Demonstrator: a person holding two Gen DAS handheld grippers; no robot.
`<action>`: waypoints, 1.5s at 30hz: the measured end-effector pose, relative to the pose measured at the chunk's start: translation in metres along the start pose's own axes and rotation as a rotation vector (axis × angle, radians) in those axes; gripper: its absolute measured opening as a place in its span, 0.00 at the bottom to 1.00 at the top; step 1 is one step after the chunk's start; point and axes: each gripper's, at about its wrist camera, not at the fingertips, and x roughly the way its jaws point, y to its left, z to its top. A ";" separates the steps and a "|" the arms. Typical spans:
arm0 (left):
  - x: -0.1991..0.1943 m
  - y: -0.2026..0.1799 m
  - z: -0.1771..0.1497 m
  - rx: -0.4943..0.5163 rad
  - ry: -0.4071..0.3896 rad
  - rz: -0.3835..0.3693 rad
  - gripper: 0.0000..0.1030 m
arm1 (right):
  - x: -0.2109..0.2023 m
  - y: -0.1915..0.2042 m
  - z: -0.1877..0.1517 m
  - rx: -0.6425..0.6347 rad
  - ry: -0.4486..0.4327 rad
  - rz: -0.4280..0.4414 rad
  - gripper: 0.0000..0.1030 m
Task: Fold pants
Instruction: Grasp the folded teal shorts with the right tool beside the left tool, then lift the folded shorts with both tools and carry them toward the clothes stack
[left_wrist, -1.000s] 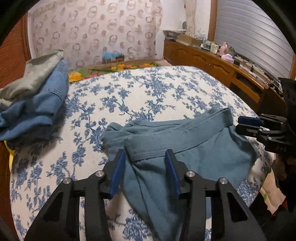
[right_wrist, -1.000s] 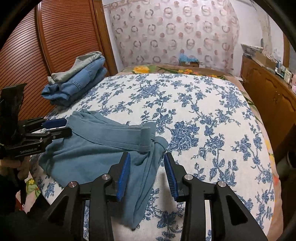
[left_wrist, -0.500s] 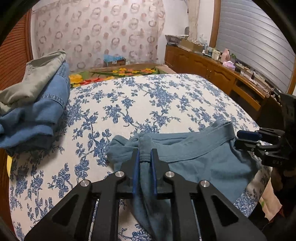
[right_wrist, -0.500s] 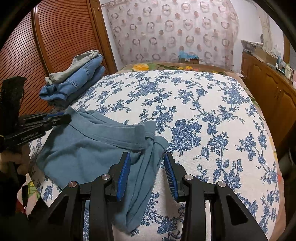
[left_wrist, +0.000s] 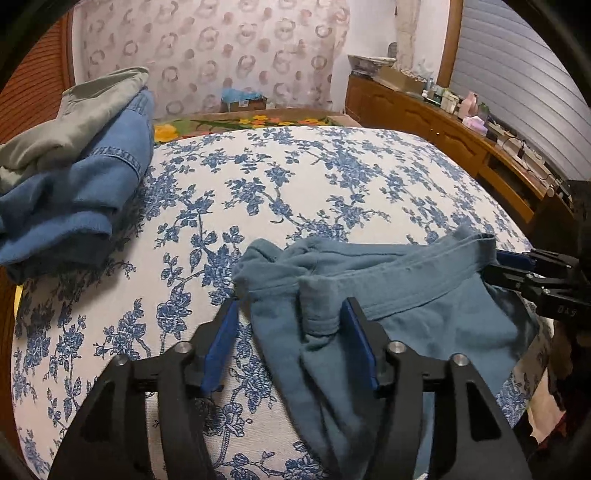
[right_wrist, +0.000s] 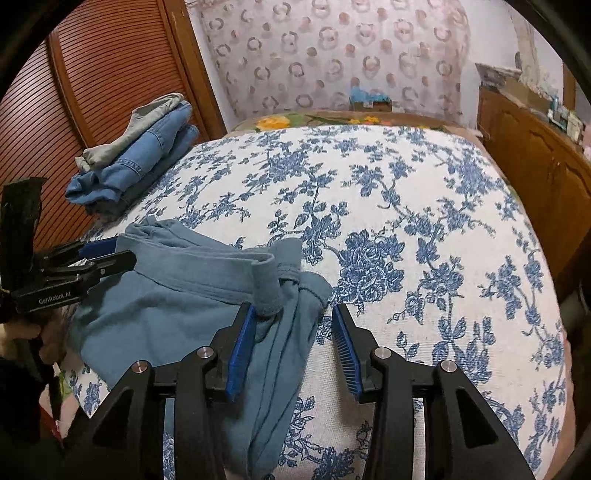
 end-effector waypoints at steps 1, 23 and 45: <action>0.000 0.001 -0.001 -0.002 -0.005 0.011 0.67 | 0.000 0.000 0.001 -0.001 -0.001 0.001 0.43; 0.006 0.014 -0.003 -0.067 -0.008 -0.048 0.68 | 0.015 0.010 0.007 -0.028 -0.018 0.034 0.30; -0.064 -0.020 0.014 -0.020 -0.181 -0.129 0.19 | -0.038 0.018 0.002 -0.054 -0.187 0.109 0.15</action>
